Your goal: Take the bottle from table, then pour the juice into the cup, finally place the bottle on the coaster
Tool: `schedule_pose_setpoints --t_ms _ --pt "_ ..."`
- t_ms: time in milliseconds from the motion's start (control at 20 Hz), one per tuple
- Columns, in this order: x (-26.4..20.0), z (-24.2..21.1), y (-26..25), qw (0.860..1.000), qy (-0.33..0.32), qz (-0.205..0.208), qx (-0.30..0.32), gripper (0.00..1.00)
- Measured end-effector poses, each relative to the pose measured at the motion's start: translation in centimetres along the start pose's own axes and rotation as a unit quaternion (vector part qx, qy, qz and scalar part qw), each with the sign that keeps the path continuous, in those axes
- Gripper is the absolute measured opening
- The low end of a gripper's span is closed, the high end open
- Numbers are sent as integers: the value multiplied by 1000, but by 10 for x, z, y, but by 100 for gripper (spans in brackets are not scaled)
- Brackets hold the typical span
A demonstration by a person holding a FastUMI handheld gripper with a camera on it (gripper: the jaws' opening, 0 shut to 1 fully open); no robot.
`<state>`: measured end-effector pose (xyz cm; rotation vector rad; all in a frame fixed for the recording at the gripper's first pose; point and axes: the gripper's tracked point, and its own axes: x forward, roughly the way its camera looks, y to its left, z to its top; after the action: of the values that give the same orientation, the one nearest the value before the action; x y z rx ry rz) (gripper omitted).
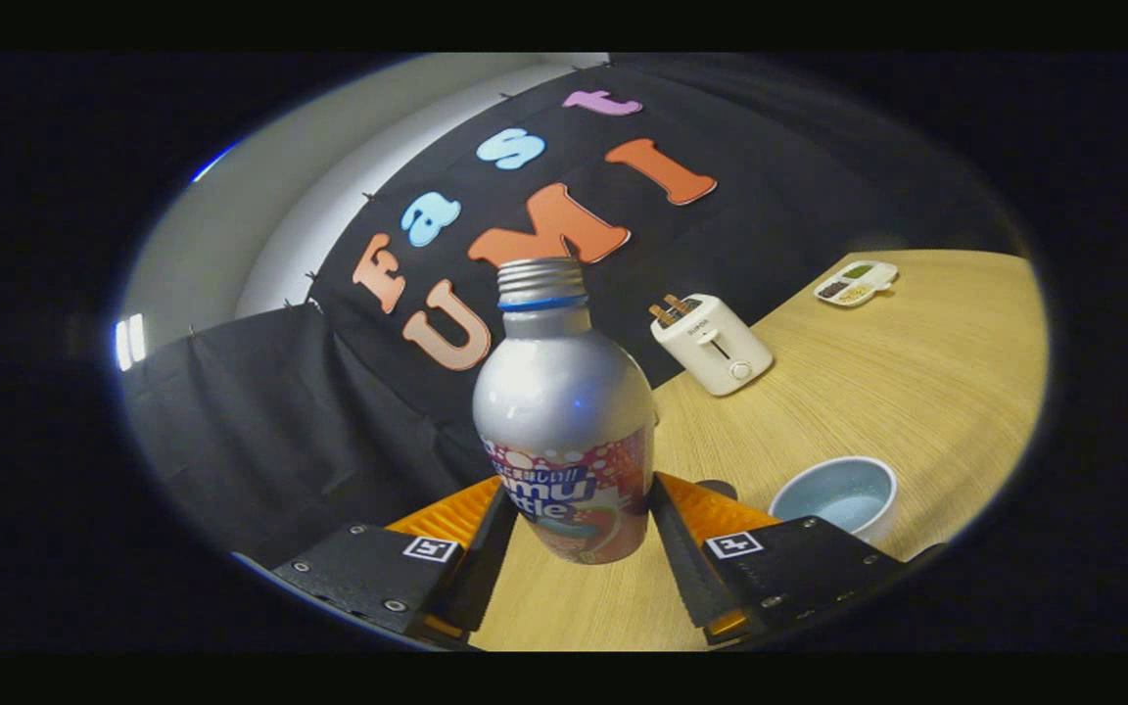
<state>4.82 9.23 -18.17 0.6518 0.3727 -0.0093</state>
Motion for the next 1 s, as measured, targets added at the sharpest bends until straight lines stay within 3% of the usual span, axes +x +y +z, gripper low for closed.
schedule_pose_setpoints --t_ms 200,450,750,1000 --pt "25 -5 -15 996 10 -33 -77 77" --pt "63 -22 -39 982 25 -78 -169 77" --pt "90 -43 -64 967 44 -115 -222 77" --pt "104 -46 -71 958 39 -122 -256 77"
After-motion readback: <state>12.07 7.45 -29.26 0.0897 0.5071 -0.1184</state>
